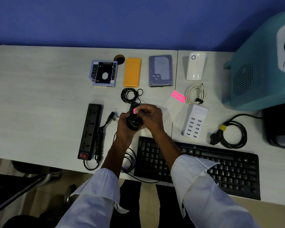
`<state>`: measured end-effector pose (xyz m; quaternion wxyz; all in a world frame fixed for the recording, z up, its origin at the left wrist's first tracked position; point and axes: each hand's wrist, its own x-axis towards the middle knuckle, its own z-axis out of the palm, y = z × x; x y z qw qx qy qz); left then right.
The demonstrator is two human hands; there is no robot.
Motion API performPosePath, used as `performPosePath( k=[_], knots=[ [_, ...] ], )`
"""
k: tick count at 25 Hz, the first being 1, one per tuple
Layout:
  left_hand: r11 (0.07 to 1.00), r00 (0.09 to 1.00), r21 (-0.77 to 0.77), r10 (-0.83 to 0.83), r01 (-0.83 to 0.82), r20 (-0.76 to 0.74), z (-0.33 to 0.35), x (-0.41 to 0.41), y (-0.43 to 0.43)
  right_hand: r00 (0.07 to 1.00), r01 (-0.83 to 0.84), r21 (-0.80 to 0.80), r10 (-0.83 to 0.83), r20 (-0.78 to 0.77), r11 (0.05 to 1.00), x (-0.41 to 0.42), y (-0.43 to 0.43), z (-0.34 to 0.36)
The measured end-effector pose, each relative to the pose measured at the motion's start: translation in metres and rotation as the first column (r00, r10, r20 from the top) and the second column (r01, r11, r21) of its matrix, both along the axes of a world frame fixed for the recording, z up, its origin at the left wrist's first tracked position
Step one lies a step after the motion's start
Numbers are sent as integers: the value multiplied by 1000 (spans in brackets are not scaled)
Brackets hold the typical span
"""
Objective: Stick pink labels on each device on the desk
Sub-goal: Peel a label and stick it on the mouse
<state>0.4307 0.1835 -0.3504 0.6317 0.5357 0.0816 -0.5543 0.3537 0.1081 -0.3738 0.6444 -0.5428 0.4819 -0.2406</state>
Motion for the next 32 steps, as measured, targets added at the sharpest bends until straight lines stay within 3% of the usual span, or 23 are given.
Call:
performPosePath(
  k=[11,22,32],
  knots=[
    [1000,1000,13,9,-9,-6,-3,1,1,998,-17,-28,16,-53,999,4,0,-3],
    [998,999,55,-14,15,-32,-3,3,-1,998,-29,79,32,-47,996,2,-5,-2],
    [999,1000,47,-23,23,2,-1,2,-4,996,-42,-66,37,-81,997,3,-1,-3]
  ],
)
